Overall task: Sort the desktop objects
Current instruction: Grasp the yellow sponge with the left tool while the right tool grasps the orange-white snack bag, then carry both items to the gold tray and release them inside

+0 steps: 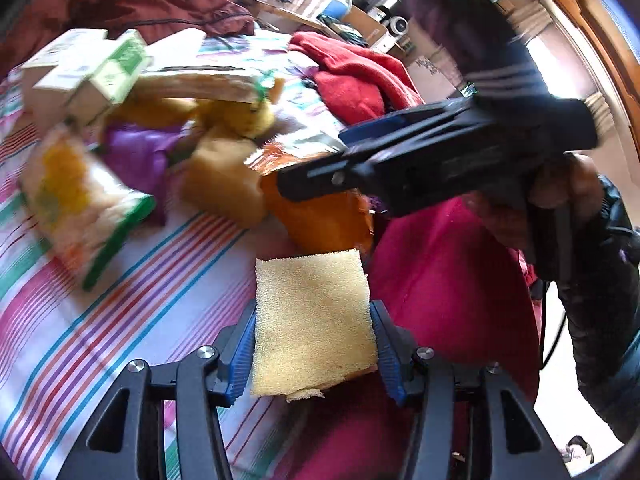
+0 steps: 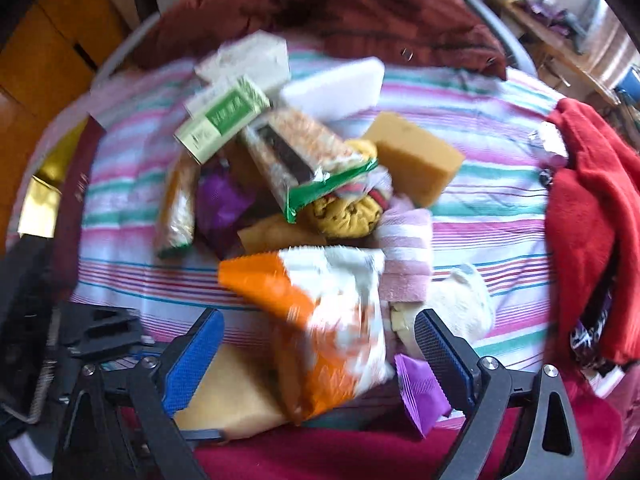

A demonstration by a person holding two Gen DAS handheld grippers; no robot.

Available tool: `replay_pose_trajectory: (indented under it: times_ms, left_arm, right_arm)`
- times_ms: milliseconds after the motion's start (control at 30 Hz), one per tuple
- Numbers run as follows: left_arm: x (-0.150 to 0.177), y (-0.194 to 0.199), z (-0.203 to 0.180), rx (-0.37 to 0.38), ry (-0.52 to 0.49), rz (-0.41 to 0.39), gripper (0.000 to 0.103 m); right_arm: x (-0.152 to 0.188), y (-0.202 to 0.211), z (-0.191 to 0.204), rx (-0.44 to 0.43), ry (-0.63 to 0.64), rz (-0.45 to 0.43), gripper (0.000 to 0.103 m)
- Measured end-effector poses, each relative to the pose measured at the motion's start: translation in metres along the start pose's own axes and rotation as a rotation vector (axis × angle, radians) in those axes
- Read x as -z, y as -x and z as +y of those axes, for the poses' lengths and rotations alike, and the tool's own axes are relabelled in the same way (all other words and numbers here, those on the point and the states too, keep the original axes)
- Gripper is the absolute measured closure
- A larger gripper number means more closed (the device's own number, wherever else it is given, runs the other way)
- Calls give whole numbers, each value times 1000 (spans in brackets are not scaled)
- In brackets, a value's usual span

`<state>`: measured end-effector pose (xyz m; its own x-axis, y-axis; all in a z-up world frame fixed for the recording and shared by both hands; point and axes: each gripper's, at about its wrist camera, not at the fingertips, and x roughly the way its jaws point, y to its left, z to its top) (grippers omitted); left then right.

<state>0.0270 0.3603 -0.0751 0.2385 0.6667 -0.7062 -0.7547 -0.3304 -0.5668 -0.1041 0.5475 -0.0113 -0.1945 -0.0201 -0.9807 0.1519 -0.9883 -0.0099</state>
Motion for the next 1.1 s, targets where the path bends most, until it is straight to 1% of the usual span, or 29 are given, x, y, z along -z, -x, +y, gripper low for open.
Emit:
replay_pose_trajectory:
  times_ms: [33, 100, 133, 200, 233, 267, 300, 333, 400, 467, 533, 633, 700, 767, 800, 833, 900, 967, 1033, 1100]
  left_arm:
    - [5, 9, 5, -15, 4, -14, 50]
    - [9, 19, 8, -29, 14, -21, 50]
    - [14, 25, 11, -41, 23, -27, 50]
    - [22, 34, 18, -57, 39, -40, 50]
    - [27, 42, 22, -68, 50, -51, 50]
    - [25, 38, 20, -74, 53, -57, 50]
    - [23, 39, 20, -81, 58, -65, 50]
    - [26, 46, 22, -89, 62, -83, 50]
    - [27, 52, 20, -97, 61, -104, 50]
    - [25, 56, 14, -111, 55, -134, 50]
    - [28, 68, 10, -128, 49, -168, 50]
    - [34, 87, 10, -153, 56, -206, 50]
    - [39, 109, 12, -169, 70, -245, 50]
    - [45, 132, 16, -209, 94, -294, 50]
    - [49, 146, 20, -227, 107, -320, 50]
    - [52, 155, 24, -240, 120, -338, 50]
    - [56, 172, 33, -283, 162, -383, 50]
    - [66, 196, 47, -327, 215, -434, 50]
    - [84, 228, 69, -396, 298, -494, 50]
    - [98, 250, 87, -439, 348, -529, 50]
  right_arm:
    - [-2, -6, 2, 1, 6, 20, 12]
    - [-1, -16, 5, 7, 20, 59, 28]
    - [0, -22, 7, 15, 29, 80, 30]
    - [6, -34, 11, 22, 48, 139, 30]
    - [7, -37, 13, 31, 53, 153, 30]
    - [8, -37, 14, 43, 59, 155, 31]
    - [10, -35, 16, 54, 69, 146, 38]
    - [11, -34, 17, 61, 74, 143, 42]
    - [15, -32, 20, 74, 92, 136, 46]
    - [18, -27, 25, 99, 107, 117, 46]
    - [22, -17, 30, 108, 112, 80, 46]
    - [27, 11, 40, 118, 116, -14, 46]
    - [29, 32, 50, 101, 116, -86, 46]
    - [29, 49, 61, 75, 125, -148, 46]
    - [28, 62, 72, 47, 137, -194, 46]
    - [12, 63, 87, 36, 144, -214, 46]
    - [4, 77, 110, -13, 171, -273, 46]
    - [-7, 85, 136, -66, 212, -309, 46]
    - [-15, 84, 169, -113, 255, -327, 46]
    - [-29, 81, 213, -167, 305, -337, 46]
